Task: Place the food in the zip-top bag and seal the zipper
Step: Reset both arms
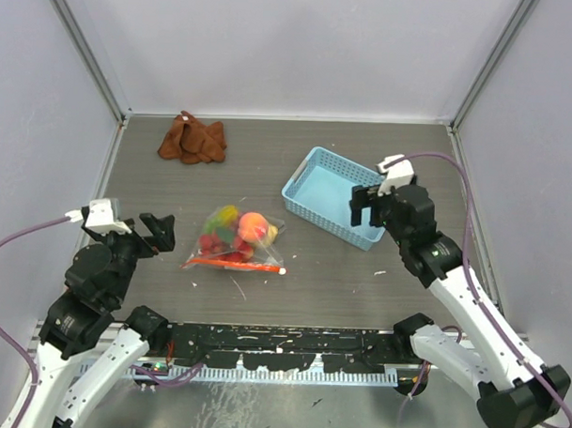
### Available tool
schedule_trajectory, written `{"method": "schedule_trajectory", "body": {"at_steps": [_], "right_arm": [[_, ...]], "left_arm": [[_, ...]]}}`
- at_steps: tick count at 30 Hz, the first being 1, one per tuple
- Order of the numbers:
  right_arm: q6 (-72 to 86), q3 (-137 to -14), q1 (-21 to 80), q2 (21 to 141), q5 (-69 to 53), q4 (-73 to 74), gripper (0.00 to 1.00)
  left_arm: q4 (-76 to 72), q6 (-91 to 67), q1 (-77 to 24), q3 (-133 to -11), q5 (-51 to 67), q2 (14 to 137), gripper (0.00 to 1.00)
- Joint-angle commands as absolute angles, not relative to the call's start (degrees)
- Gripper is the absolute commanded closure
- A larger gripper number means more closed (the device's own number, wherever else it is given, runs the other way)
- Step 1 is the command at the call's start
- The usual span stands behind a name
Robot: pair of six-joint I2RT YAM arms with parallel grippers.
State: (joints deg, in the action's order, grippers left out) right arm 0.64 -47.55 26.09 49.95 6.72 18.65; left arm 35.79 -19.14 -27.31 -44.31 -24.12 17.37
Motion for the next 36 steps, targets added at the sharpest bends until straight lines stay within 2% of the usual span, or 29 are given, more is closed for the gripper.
{"method": "schedule_trajectory", "body": {"at_steps": [1, 9, 13, 18, 36], "right_arm": [[5.4, -49.8, 23.8, 45.4, 25.7, 23.0, 0.0], [2.8, -51.7, 23.7, 35.0, 37.3, 27.0, 0.0], [0.9, -47.0, 23.8, 25.6, 39.9, 23.9, 0.0], [0.6, -41.6, 23.7, 19.6, 43.8, 21.6, 0.0], [3.9, -38.5, 23.7, 18.6, 43.4, 20.0, 0.0]], "left_arm": [[26.3, -14.6, -27.1, -46.3, -31.7, 15.6, 0.02], [18.1, -14.0, -27.1, -42.0, -31.9, 13.3, 0.02], [15.7, -14.3, -27.1, -39.8, -31.7, 13.7, 0.02], [15.8, -15.2, -27.0, -38.4, -31.4, 14.8, 0.02], [16.2, -18.0, -21.2, -38.2, -24.5, 18.4, 0.02]]}}
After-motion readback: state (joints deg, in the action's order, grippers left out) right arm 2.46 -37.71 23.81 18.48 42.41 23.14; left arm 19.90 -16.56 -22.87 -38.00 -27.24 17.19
